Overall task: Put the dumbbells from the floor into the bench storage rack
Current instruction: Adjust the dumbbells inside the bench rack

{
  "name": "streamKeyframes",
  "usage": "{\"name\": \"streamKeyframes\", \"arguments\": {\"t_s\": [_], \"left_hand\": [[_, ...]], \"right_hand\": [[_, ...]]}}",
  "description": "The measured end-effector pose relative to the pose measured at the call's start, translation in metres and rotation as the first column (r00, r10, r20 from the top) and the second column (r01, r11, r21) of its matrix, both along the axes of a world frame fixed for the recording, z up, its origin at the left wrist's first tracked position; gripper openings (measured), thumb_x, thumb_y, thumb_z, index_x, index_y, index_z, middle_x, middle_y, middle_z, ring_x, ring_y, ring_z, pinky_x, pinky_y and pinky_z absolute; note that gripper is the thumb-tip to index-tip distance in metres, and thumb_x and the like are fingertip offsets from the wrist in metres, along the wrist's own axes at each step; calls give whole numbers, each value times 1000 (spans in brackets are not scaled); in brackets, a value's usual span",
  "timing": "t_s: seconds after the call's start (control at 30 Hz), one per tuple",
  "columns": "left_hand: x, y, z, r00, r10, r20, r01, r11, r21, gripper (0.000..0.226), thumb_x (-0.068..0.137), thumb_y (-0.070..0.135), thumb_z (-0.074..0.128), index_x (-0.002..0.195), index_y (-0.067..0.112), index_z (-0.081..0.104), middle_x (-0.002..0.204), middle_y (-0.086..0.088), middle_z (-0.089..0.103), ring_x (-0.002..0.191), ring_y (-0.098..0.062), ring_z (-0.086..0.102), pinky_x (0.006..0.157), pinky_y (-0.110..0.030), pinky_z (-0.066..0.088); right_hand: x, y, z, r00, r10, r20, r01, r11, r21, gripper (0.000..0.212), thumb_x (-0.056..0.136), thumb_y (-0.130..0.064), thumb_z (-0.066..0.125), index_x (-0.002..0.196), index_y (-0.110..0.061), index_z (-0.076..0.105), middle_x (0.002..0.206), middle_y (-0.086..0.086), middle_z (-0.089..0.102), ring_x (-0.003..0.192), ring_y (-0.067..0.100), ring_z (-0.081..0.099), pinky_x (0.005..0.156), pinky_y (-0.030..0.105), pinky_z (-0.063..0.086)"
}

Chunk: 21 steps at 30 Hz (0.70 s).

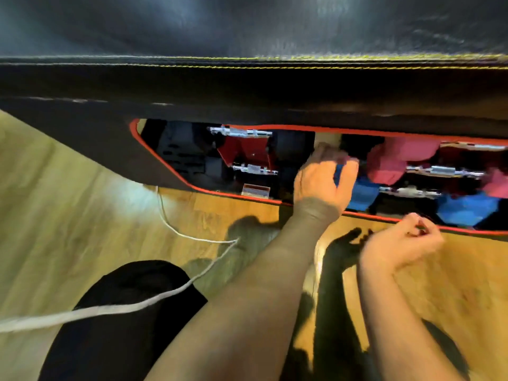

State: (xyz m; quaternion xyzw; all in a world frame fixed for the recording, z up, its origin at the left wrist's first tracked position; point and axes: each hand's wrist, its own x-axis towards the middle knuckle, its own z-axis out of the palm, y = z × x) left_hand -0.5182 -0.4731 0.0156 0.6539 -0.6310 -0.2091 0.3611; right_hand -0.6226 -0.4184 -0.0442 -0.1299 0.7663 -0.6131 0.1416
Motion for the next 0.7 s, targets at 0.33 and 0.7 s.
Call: {"name": "streamKeyframes", "arguments": {"t_s": [0.33,0.7], "left_hand": [[165,-2,-13,669,649,-362,-715,695,-74,27,87,34,58,103,13,53,98,-2,51,83,-27,54,80,-45,49],[213,-53,-13,875,408,-260,-403,912,73,123,54,34,92,149,8,19,142,-14,27,135,-25,32,106,-13,24]], "right_hand": [[145,-49,57,681,701,-211,-631,708,318,101,75,-53,76,143,5,28,142,27,30,133,40,26,115,33,17],[161,-85,47,623,711,-326,-422,657,625,98,81,-63,59,151,-7,18,153,35,18,138,49,26,111,48,34]]}}
